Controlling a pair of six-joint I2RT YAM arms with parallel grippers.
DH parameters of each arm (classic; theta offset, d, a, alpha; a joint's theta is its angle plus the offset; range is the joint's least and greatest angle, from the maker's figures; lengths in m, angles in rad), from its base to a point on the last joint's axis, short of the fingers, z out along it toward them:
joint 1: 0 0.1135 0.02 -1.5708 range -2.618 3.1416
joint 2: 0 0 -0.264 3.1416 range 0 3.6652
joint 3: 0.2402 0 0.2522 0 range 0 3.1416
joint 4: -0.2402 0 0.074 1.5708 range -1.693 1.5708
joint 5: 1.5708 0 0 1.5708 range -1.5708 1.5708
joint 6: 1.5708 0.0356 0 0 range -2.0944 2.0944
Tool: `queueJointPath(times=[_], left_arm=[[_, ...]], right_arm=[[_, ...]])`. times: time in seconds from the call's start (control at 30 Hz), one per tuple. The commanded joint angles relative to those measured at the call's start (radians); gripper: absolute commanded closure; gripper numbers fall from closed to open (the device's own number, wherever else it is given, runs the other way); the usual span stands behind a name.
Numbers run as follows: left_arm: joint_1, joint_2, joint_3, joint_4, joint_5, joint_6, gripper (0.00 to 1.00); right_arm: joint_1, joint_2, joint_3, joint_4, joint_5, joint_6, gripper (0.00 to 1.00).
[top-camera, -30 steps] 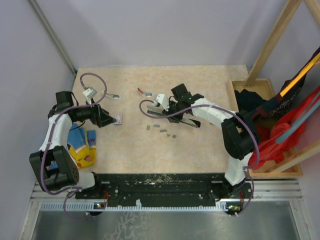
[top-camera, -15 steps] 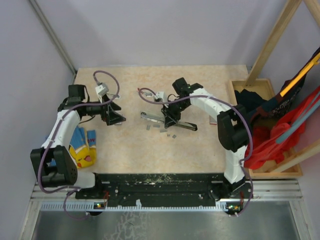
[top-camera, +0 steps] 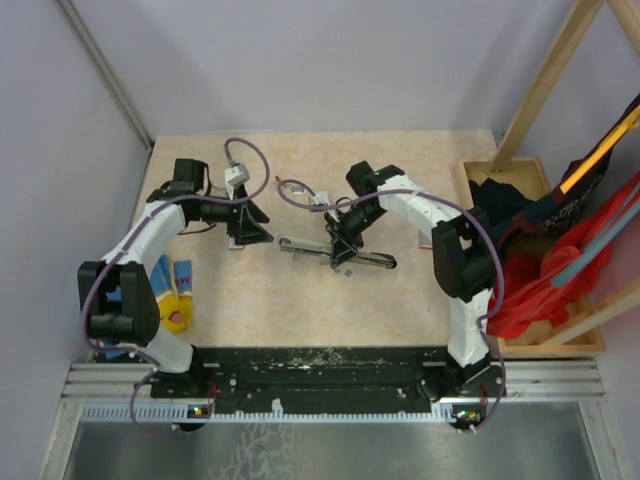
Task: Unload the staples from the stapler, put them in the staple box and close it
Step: Place the stapler at the center of the board.
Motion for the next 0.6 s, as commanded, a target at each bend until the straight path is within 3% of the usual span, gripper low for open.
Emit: queueJointPath(times=[0.0, 0.13, 0.57], left_arm=[[-0.024, 0.05, 0.037, -0.048, 0.048, 0.038, 0.19], [-0.035, 0.091, 0.045, -0.054, 0.055, 0.019, 0.31], [-0.073, 0.163, 0.056, -0.056, 0.052, -0.016, 0.47]], right_arm=[[-0.001, -0.036, 0.05, -0.043, -0.118, -0.074, 1.0], [-0.001, -0.038, 0.05, -0.048, -0.125, -0.09, 1.0], [-0.001, -0.038, 0.046, -0.033, -0.124, -0.077, 1.0]])
